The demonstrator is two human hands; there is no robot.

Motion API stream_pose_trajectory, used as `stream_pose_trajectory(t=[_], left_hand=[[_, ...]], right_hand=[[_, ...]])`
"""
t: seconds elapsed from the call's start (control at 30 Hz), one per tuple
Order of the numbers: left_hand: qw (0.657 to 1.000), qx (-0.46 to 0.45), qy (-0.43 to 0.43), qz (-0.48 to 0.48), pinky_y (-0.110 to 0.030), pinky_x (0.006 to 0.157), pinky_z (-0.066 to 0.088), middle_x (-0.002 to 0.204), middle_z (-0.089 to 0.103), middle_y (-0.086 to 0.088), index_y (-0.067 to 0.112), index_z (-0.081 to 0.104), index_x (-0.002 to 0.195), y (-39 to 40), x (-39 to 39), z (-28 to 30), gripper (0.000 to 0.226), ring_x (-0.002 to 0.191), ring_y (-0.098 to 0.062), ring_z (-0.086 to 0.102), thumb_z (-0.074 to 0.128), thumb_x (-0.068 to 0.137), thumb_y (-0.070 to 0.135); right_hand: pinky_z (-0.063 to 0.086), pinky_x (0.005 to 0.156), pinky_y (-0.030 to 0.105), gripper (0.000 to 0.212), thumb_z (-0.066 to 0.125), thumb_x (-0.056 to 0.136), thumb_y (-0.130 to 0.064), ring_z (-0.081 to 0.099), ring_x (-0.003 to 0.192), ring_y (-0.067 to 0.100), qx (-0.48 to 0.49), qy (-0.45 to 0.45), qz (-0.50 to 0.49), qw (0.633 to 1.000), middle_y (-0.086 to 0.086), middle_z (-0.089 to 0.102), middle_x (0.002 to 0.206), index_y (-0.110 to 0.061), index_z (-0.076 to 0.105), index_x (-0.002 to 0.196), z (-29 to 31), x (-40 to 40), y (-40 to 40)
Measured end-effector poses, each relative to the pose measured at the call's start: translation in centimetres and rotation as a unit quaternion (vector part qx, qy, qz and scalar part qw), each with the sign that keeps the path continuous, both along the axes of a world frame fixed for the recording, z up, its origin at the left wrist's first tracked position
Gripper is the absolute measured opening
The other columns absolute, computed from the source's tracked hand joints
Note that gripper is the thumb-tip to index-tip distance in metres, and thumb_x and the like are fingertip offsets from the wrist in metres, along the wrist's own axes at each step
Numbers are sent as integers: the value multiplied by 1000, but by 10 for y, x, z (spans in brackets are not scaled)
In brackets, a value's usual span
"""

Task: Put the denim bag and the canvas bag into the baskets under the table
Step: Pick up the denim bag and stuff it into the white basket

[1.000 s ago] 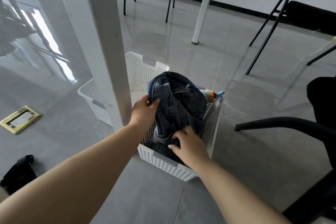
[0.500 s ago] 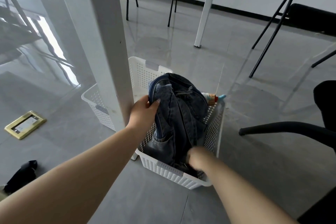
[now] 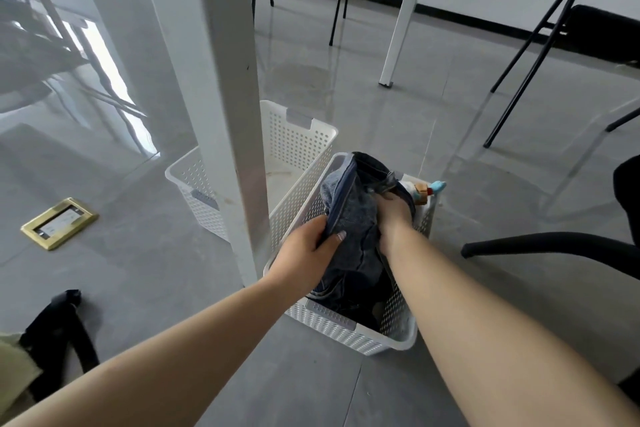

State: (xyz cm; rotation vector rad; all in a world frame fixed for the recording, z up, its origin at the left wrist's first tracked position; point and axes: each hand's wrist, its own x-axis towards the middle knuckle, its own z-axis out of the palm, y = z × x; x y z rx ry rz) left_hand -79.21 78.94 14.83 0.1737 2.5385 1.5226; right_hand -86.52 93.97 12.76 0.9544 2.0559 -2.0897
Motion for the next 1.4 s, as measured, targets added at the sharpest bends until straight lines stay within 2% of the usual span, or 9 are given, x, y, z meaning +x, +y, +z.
stream_pose_trajectory(t=[0.17,0.27,0.37,0.5,0.63,0.8,1.03,1.2,1.4], left_hand=[[1000,23,-3,20,-31,71,50,82,66,7,29,55,85,2,-1,1,7,77,-14,62,60,88,34],[999,0,36,-5,-23,68,46,83,58,13,29,56,92,3,0,-3,17,75,-8,55,69,81,33],[990,-88,89,-71,-21,64,33,86,53,8,16,63,97,10,4,-11,20,78,-11,47,68,83,28],[991,-103,44,-78,-31,72,43,87,56,3,15,63,96,26,17,-24,15,83,-20,56,61,88,27],[992,-83,59,-77,-28,68,38,87,55,4,18,61,100,34,22,-28,12,83,-19,54,54,92,24],[989,-22,121,-78,-17,82,34,115,61,-8,13,55,128,45,14,-4,35,109,-22,53,46,97,26],[951,-154,43,-266,-28,89,40,119,59,-10,19,53,131,47,32,-38,37,110,-26,54,48,96,27],[939,-193,82,-274,-39,92,45,118,57,-6,26,53,130,47,44,-57,43,112,-28,51,56,87,32],[920,-288,66,-258,-37,108,31,129,54,-4,29,47,135,27,45,-77,46,123,-27,47,55,89,36]], right_hand=[[52,80,33,21,52,93,-27,64,85,22,27,203,-129,970,3,67,86,-13,61,80,81,9,-7],[55,72,28,18,49,96,-19,68,77,17,-123,322,-224,912,-1,71,79,-15,62,84,109,34,15],[56,87,36,22,46,96,-28,68,98,24,-149,215,-273,926,5,71,106,-14,62,103,79,49,34],[53,92,44,52,61,71,-61,65,101,27,-65,69,-194,976,6,68,112,-18,62,99,50,61,30],[53,91,46,75,76,54,-46,66,100,30,-47,-15,-108,993,9,67,115,-11,60,118,41,62,38],[54,86,43,29,63,79,-22,68,94,31,-176,125,-178,960,12,71,103,-11,65,106,65,49,55],[56,70,36,58,65,67,-26,68,100,29,-142,90,-293,941,8,69,114,-20,58,125,-6,113,72],[55,77,37,41,59,75,-16,69,97,27,-127,134,-316,930,9,69,110,-15,61,116,10,113,84],[55,87,44,38,58,77,-15,68,103,28,-101,208,-313,921,11,68,117,-20,61,115,31,111,89]])
